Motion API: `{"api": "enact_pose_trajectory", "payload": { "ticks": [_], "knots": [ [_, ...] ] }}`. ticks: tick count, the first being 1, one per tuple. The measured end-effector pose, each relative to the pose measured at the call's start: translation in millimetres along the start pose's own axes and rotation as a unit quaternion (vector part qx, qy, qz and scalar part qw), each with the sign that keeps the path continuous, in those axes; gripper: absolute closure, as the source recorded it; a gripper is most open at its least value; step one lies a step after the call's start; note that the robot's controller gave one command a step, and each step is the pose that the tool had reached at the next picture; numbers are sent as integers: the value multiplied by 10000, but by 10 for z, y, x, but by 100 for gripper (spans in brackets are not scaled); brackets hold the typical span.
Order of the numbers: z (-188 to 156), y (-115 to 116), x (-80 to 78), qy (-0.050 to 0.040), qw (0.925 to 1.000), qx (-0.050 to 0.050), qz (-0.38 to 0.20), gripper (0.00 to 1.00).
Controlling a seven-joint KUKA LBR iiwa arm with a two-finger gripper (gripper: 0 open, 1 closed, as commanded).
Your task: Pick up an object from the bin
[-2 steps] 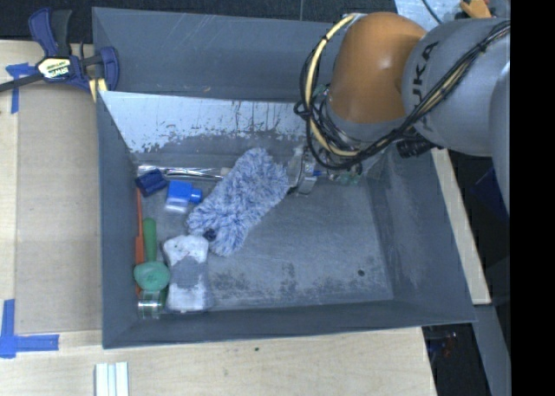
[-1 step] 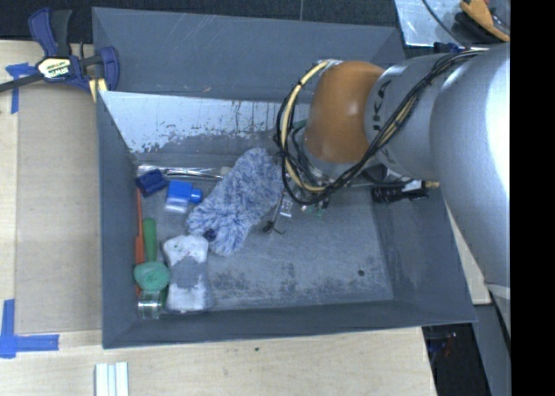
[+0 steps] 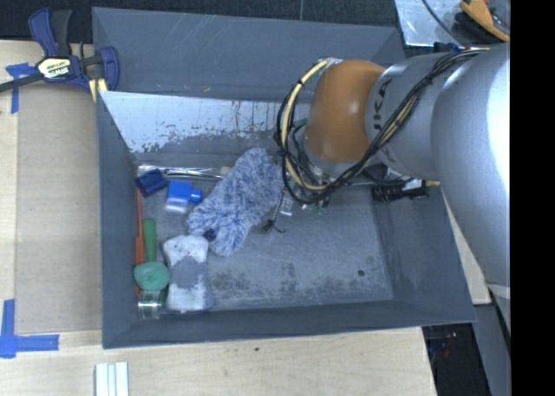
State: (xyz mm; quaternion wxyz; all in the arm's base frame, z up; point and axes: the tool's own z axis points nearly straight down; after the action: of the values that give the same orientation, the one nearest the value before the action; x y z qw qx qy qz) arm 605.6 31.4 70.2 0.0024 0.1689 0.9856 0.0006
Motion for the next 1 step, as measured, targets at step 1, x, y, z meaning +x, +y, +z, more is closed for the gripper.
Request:
{"api": "enact_pose_trajectory", "payload": {
  "ticks": [1],
  "knots": [
    [-56,138,118,0,10000,0,-82,0]
  ]
}}
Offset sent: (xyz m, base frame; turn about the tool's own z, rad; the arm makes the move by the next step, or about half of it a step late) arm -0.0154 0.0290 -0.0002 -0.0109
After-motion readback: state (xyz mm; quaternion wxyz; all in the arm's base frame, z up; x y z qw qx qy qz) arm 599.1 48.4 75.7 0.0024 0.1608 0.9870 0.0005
